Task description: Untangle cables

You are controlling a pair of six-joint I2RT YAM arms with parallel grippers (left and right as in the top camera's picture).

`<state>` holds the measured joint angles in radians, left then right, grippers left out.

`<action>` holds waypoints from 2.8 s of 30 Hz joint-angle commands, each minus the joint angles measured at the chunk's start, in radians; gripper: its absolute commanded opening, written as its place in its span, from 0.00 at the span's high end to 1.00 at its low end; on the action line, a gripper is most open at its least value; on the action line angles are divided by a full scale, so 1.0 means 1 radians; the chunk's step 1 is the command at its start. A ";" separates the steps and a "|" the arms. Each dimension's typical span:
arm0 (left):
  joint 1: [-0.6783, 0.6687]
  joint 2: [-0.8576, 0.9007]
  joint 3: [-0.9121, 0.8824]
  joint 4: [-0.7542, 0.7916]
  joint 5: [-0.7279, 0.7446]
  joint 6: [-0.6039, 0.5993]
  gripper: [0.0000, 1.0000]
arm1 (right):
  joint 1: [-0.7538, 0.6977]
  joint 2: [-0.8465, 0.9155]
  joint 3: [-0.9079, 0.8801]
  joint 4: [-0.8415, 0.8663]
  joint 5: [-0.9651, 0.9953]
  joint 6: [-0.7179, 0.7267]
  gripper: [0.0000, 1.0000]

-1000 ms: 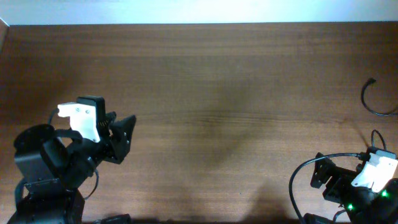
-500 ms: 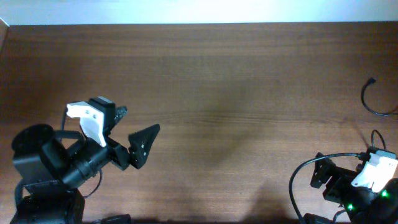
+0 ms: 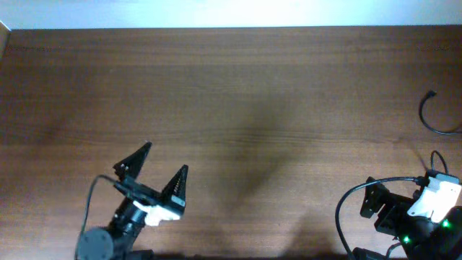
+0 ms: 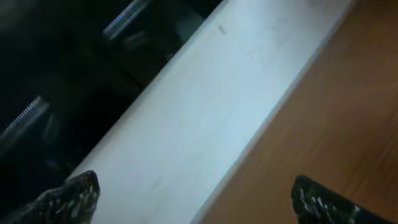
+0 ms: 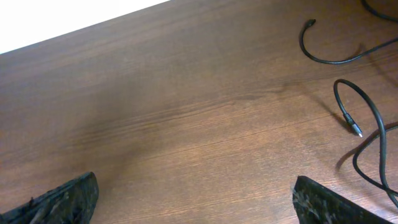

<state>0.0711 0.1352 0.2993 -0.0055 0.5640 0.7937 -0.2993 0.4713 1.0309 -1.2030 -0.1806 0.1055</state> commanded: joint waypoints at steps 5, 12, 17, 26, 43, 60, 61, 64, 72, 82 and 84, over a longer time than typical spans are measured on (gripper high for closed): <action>-0.003 -0.130 -0.240 0.177 -0.034 0.021 0.01 | 0.006 -0.004 0.000 0.001 0.009 0.003 0.01; -0.003 -0.130 -0.267 0.048 -0.421 -0.253 0.01 | 0.006 -0.004 0.000 0.001 0.009 0.003 0.01; -0.003 -0.130 -0.291 -0.047 -0.538 -0.524 0.01 | 0.006 -0.004 0.000 0.001 0.009 0.003 0.01; -0.003 -0.130 -0.291 -0.079 -0.554 -0.868 0.01 | 0.006 -0.004 0.000 0.001 0.009 0.003 0.01; -0.003 -0.129 -0.291 -0.078 -0.554 -0.763 0.01 | 0.006 -0.004 0.000 0.001 0.009 0.003 0.01; -0.003 -0.129 -0.291 -0.078 -0.554 -0.763 0.01 | 0.125 -0.274 -0.185 0.264 0.085 0.003 0.01; -0.003 -0.129 -0.291 -0.078 -0.554 -0.763 0.01 | 0.148 -0.336 -0.271 0.388 0.083 0.003 0.01; -0.003 -0.129 -0.291 -0.078 -0.554 -0.763 0.01 | 0.162 -0.466 -0.515 0.690 0.058 0.005 0.01; -0.003 -0.129 -0.291 -0.078 -0.554 -0.763 0.01 | 0.233 -0.466 -0.867 1.225 0.089 0.006 0.01; -0.003 -0.129 -0.291 -0.078 -0.554 -0.763 0.01 | 0.332 -0.468 -1.025 1.328 0.251 0.006 0.01; -0.003 -0.129 -0.291 -0.078 -0.554 -0.763 0.01 | 0.332 -0.468 -1.025 1.277 0.276 0.005 0.01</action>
<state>0.0711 0.0109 0.0147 -0.0811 0.0177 0.0151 0.0261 0.0139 0.0132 0.1040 0.0456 0.1059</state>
